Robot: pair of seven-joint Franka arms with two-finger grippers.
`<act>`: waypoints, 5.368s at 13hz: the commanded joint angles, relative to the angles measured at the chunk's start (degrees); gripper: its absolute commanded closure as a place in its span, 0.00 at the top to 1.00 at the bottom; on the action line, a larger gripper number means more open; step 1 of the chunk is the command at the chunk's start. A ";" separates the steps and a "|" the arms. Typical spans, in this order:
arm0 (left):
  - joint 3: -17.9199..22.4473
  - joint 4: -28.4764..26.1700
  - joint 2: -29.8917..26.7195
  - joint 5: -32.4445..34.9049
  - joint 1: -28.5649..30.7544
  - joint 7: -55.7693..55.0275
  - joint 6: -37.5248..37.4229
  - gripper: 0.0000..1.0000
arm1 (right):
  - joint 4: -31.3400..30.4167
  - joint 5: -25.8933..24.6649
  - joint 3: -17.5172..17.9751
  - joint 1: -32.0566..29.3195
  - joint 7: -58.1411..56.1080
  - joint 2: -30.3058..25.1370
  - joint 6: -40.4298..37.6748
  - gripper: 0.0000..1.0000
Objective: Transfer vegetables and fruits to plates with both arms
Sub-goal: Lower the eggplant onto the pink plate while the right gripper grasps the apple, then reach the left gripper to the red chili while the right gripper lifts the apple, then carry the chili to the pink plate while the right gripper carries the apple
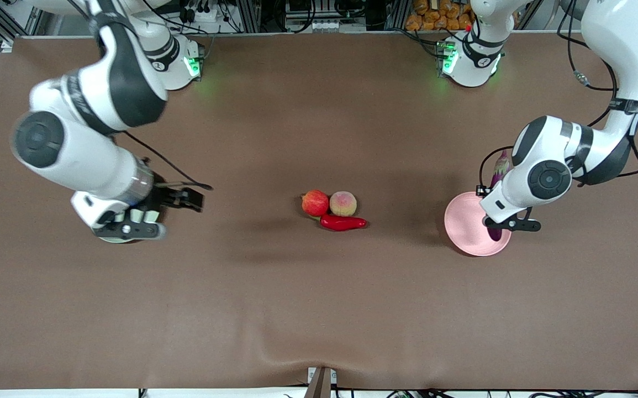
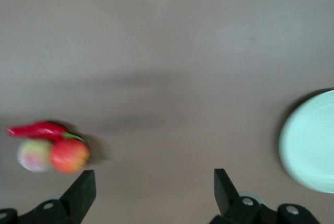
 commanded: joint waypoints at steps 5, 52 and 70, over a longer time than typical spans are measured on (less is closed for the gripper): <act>-0.28 0.12 4.33 7.34 2.08 0.35 3.57 0.00 | 1.77 4.55 -0.61 11.39 20.77 11.44 15.20 1.00; 13.78 25.52 21.46 -9.89 -40.10 -99.46 21.66 0.94 | 18.38 4.47 -0.87 13.43 38.27 24.12 -7.60 0.00; 14.93 29.47 19.46 -2.77 -36.78 -95.49 23.35 0.00 | -26.41 -16.27 -1.84 -13.27 -19.41 0.83 1.56 0.00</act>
